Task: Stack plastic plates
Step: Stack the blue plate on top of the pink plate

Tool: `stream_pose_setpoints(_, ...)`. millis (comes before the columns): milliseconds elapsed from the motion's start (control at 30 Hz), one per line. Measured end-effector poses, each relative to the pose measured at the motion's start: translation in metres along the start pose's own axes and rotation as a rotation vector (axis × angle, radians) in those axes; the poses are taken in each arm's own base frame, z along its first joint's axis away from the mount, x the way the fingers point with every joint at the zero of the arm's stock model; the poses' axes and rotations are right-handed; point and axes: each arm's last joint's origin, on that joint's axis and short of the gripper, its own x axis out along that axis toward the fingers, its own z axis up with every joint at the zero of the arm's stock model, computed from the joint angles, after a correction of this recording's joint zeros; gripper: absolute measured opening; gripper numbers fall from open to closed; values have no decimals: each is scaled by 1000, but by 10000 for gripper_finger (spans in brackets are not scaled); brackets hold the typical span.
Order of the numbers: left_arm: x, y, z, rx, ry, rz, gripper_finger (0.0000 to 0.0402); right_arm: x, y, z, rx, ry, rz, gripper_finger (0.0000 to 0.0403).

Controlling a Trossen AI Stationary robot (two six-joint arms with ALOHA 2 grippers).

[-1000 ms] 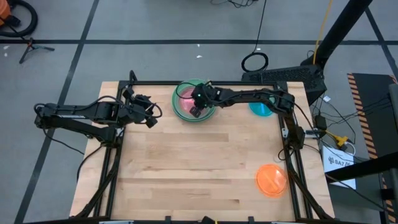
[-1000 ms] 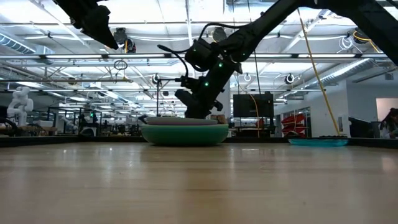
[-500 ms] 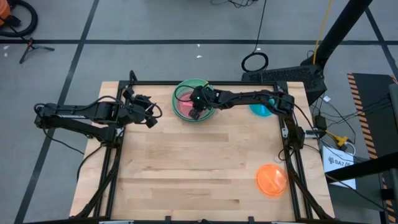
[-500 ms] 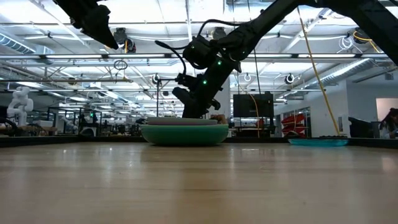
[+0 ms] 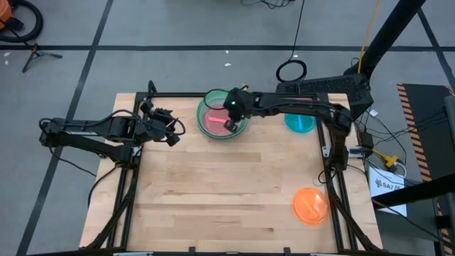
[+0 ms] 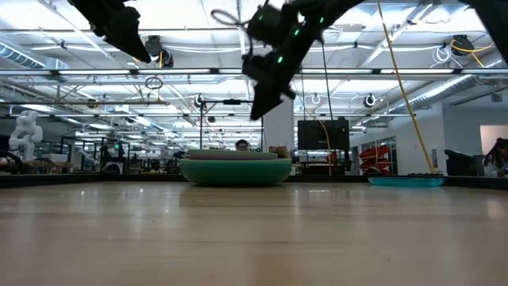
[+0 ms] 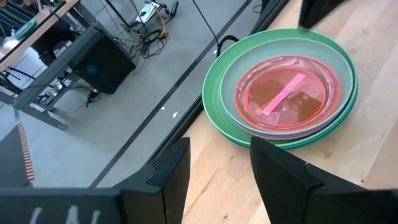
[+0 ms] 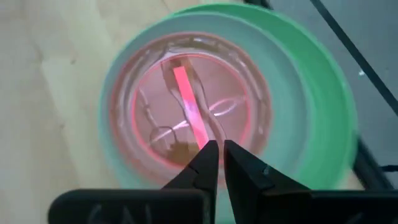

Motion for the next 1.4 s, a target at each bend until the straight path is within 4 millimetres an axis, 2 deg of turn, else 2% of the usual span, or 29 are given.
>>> stream_pose_setpoints(267,1,1,0,17,1,13,173,-72,-21,-14,48,145,-32,20)
stream_pose_setpoints(400,1,1,0,23,1,13,173,-88,-32,-27,69,225,-54,20)
stream_pose_setpoints(533,1,1,0,25,0,14,173,-83,-46,-49,102,264,-76,20)
stream_pose_setpoints(800,1,1,1,31,-1,14,173,-44,-82,-115,250,379,-151,20)
stream_pose_setpoints(967,1,1,1,28,-6,13,173,-30,-103,-147,391,457,-206,23)
stream_pose_setpoints(1100,1,1,4,28,-27,11,173,-29,-112,-156,441,479,-226,46)
stream_pose_setpoints(1400,1,0,6,35,-48,10,173,-26,-117,-169,528,510,-300,141)
